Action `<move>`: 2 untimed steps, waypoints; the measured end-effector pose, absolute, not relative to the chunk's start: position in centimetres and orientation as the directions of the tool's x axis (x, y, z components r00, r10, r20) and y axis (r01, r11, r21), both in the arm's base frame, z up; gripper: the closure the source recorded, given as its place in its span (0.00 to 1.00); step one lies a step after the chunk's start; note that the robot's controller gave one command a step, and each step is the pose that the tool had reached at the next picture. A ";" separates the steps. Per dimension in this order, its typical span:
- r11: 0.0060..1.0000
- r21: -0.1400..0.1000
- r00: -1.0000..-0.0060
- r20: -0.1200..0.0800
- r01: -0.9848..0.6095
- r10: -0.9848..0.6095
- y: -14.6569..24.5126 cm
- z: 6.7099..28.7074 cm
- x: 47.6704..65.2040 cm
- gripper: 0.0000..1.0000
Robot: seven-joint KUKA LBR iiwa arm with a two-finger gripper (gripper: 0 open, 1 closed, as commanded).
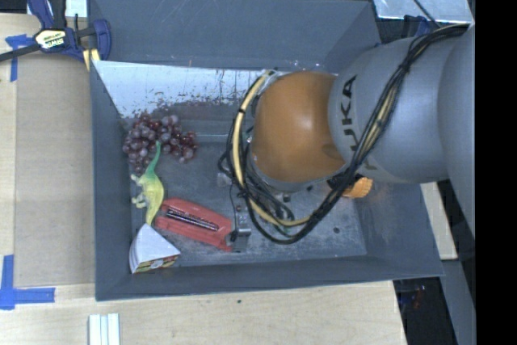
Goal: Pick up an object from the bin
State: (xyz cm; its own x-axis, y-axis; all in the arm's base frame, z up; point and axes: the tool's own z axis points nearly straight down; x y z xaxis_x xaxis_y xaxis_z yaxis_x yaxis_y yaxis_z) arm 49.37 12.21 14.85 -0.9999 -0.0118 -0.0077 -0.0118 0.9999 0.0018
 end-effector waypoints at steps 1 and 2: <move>0.985 0.005 -0.985 -0.018 0.170 0.170 16.0 16.1 50.2 0.00; 0.999 0.002 -0.999 -0.008 -0.041 -0.041 17.9 11.0 48.7 0.00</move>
Offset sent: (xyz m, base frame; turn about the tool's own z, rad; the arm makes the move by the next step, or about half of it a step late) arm -0.0113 0.0628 -0.0485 -0.0400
